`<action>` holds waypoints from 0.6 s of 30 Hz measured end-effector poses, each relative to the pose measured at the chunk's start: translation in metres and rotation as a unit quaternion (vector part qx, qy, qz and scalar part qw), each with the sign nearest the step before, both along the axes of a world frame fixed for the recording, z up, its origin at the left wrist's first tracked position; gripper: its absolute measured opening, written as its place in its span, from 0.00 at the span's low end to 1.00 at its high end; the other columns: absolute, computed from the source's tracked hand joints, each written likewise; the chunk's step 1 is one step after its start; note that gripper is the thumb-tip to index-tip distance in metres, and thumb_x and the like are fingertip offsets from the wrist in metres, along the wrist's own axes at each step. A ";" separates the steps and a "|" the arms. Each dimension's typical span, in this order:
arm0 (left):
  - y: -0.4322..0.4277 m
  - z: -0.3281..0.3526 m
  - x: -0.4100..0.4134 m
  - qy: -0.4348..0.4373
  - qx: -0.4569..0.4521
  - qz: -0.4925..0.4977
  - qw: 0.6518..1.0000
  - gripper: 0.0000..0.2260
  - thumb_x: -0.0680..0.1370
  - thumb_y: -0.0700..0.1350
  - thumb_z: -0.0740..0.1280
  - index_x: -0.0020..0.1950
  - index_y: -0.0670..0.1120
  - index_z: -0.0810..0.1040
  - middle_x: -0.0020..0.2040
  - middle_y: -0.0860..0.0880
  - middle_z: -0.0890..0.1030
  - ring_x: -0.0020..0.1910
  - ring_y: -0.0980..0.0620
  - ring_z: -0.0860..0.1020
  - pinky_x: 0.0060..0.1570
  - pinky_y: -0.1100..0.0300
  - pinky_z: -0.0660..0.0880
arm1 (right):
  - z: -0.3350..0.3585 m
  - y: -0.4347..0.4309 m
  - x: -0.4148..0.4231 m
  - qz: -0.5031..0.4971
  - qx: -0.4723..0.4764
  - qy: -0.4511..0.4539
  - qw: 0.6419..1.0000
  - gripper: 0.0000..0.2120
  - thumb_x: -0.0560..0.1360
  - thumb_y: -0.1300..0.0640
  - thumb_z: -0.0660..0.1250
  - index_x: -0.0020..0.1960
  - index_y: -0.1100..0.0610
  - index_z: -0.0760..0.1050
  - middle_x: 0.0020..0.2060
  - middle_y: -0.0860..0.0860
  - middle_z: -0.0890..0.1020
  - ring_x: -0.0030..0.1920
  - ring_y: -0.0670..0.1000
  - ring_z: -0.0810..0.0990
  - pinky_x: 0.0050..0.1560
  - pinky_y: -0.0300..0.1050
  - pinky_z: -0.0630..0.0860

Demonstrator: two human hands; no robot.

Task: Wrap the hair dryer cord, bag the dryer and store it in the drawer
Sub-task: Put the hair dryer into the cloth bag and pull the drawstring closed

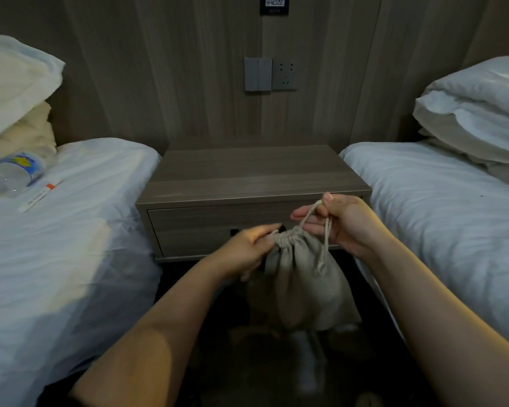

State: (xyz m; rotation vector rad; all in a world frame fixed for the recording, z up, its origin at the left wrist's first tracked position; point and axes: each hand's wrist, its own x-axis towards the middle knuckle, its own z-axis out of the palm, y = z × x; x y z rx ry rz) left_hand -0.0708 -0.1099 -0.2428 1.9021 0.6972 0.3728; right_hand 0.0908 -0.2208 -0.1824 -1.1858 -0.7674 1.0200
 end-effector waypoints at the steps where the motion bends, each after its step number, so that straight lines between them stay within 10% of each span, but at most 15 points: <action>1: -0.005 -0.003 0.004 -0.010 -0.051 -0.031 0.998 0.19 0.78 0.47 0.64 0.69 0.55 0.67 0.58 0.52 0.75 0.56 0.58 0.74 0.54 0.67 0.70 | 0.001 -0.001 0.001 0.005 0.009 0.006 1.000 0.22 0.82 0.57 0.49 0.30 0.61 0.65 0.34 0.59 0.85 0.41 0.53 0.86 0.42 0.45 0.82; 4: -0.011 -0.010 0.010 -0.002 -0.011 -0.050 0.999 0.21 0.72 0.54 0.69 0.63 0.60 0.67 0.60 0.54 0.75 0.61 0.56 0.74 0.61 0.57 0.71 | 0.004 -0.004 0.004 0.015 0.029 0.034 0.999 0.22 0.82 0.57 0.49 0.31 0.61 0.65 0.32 0.59 0.84 0.42 0.54 0.86 0.41 0.45 0.83; 8: -0.016 -0.007 0.011 -0.051 0.029 -0.026 0.998 0.06 0.76 0.45 0.67 0.43 0.56 0.74 0.41 0.57 0.77 0.42 0.60 0.75 0.46 0.59 0.70 | 0.004 -0.006 0.006 0.014 0.050 0.074 0.996 0.24 0.82 0.56 0.50 0.29 0.60 0.67 0.31 0.58 0.83 0.43 0.55 0.85 0.41 0.47 0.83; 12: -0.020 0.008 0.007 -0.088 0.004 -0.023 0.996 0.05 0.78 0.44 0.64 0.47 0.54 0.78 0.44 0.55 0.81 0.44 0.59 0.79 0.47 0.63 0.74 | 0.000 -0.006 0.019 -0.018 0.022 0.090 0.996 0.22 0.81 0.55 0.51 0.30 0.60 0.67 0.28 0.55 0.82 0.36 0.53 0.85 0.33 0.43 0.81; 18: -0.021 0.024 0.005 -0.129 -0.047 0.053 0.989 0.08 0.78 0.48 0.63 0.50 0.48 0.80 0.48 0.47 0.83 0.50 0.49 0.81 0.52 0.53 0.76 | -0.030 -0.002 0.019 -0.062 -0.095 -0.280 0.953 0.19 0.79 0.45 0.57 0.44 0.58 0.79 0.42 0.52 0.83 0.43 0.50 0.81 0.49 0.51 0.77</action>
